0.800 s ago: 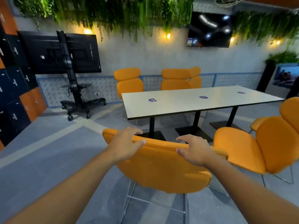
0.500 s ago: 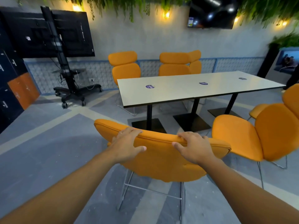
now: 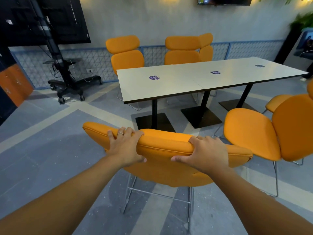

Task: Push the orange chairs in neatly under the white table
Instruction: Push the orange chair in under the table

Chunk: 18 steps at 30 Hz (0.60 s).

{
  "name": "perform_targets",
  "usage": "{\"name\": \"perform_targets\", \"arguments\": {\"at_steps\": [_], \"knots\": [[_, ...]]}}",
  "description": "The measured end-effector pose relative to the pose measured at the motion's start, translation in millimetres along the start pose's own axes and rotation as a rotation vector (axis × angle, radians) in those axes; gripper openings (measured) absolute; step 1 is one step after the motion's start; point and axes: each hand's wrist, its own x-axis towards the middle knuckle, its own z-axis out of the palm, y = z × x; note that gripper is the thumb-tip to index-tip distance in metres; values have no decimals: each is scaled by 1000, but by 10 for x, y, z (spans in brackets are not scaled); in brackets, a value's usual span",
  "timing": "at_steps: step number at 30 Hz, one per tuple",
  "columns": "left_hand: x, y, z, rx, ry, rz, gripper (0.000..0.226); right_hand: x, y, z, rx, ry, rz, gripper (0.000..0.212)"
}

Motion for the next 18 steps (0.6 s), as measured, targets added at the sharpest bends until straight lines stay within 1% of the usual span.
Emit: {"name": "perform_targets", "arguments": {"at_steps": [4, 10, 14, 18], "knots": [[94, -12, 79, 34, 98, 17, 87, 44, 39, 41, -11, 57, -23, 87], [246, 124, 144, 8, 199, 32, 79, 249, 266, 77, -38, 65, -55, 91], [416, 425, 197, -4, 230, 18, 76, 469, 630, 113, -52, 62, -81, 97], [611, 827, 276, -8, 260, 0, 74, 691, 1118, 191, -49, 68, -125, 92]]}}
